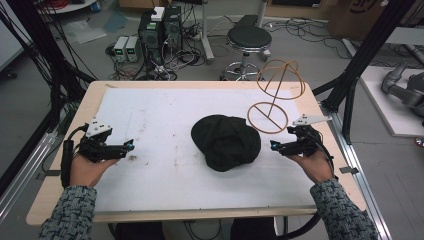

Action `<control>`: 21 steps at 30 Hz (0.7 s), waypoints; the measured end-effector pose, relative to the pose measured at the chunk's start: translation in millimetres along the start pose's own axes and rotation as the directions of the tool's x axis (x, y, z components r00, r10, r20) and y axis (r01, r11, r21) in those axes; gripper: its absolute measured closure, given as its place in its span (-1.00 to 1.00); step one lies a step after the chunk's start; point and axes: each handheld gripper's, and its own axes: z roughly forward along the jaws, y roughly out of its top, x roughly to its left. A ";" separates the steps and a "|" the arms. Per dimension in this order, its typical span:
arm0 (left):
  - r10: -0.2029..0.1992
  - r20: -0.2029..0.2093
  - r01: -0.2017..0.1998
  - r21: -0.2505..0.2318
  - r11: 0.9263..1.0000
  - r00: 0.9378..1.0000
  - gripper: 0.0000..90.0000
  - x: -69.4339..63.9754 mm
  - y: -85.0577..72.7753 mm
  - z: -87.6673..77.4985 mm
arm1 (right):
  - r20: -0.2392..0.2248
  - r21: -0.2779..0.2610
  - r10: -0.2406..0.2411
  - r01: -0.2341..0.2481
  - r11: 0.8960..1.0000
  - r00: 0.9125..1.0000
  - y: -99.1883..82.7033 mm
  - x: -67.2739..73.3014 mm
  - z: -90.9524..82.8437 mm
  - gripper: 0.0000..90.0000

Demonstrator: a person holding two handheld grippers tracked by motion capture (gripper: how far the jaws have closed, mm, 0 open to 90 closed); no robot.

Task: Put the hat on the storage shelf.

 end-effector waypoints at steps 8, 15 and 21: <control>0.003 0.002 -0.003 0.000 1.000 1.000 -0.65 -0.5 1.0 -0.4 | -0.016 -0.006 -0.018 0.018 1.000 1.000 7.1 7.0 5.2 -0.77; 0.002 -0.001 -0.002 0.002 1.000 1.000 -0.64 0.5 0.8 -0.8 | -0.041 -0.026 0.000 -0.001 1.000 0.999 10.7 9.2 7.0 -0.77; -0.008 -0.004 0.008 0.004 1.000 1.000 -0.64 1.0 -1.9 -1.7 | -0.079 -0.054 -0.014 0.009 0.998 0.997 18.7 21.2 14.1 -0.76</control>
